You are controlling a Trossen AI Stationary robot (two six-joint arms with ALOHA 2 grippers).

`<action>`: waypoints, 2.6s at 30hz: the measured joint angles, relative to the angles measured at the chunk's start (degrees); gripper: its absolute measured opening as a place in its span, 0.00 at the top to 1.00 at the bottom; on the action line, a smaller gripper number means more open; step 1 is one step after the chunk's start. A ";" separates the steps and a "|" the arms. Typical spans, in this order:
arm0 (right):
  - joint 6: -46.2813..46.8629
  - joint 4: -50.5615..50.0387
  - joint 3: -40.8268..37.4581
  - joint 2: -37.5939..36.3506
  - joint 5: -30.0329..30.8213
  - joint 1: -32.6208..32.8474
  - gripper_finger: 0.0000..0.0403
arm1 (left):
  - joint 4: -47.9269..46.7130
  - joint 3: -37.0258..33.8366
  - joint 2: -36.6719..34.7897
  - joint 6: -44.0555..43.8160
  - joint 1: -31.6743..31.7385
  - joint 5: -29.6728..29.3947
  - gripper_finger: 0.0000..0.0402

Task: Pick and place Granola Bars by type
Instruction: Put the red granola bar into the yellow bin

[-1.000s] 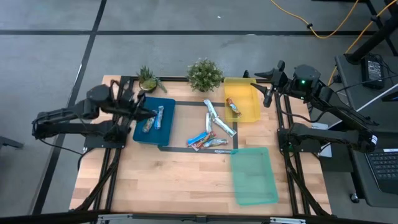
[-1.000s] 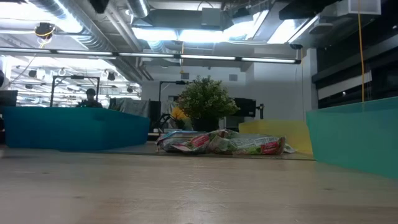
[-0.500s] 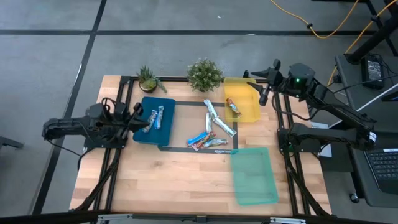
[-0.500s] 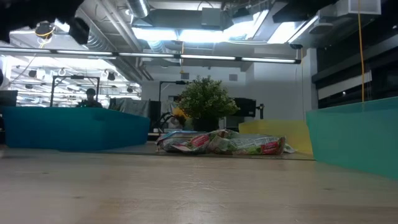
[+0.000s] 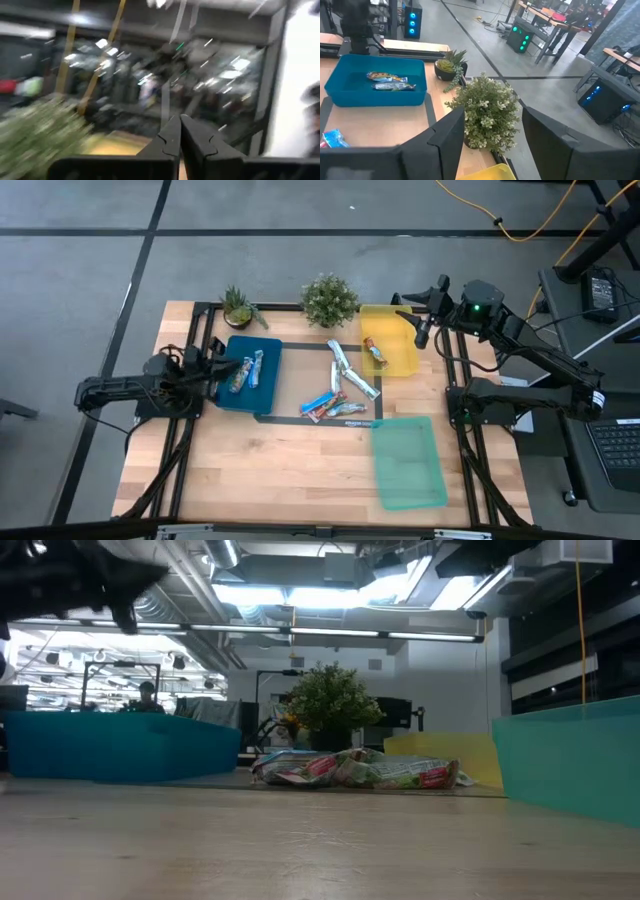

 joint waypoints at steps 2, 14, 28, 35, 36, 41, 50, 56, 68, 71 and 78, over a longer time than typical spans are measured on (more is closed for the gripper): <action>-0.01 0.21 0.00 -0.01 0.02 -0.02 0.50 | -3.51 0.00 0.00 2.28 0.00 -1.59 1.00; -0.01 0.30 0.00 -0.08 0.02 -0.05 0.50 | -17.97 0.02 0.09 6.90 0.00 2.88 1.00; 0.08 0.28 0.00 -0.10 0.02 -0.04 0.50 | -18.03 0.02 0.17 3.80 0.00 3.82 0.99; 1.34 0.28 0.01 0.08 0.02 -0.04 0.50 | -17.95 0.00 0.17 3.34 -0.02 3.82 0.99; 2.91 0.35 0.02 0.39 0.01 -0.04 0.50 | -17.92 0.00 0.17 3.34 -0.02 3.82 0.99; 11.97 -1.30 0.02 3.84 -1.31 0.26 0.50 | -17.92 0.00 0.17 3.34 0.00 3.82 1.00; 7.64 -0.97 0.02 11.39 -5.05 7.72 0.50 | -17.92 0.00 0.20 3.34 0.00 3.84 0.97; 6.04 1.16 0.02 15.32 -4.69 13.44 0.42 | -17.92 0.00 0.21 3.31 0.00 3.84 0.97; 6.13 5.78 1.26 24.91 -4.39 23.34 0.13 | -17.92 0.00 0.22 3.31 0.00 3.84 0.97; 6.47 5.89 3.43 27.92 -2.61 25.91 0.14 | -17.92 0.00 0.22 3.31 0.00 3.84 0.97; 16.76 5.30 4.99 33.91 0.28 30.75 0.16 | -17.92 0.00 0.22 3.31 0.00 3.84 0.99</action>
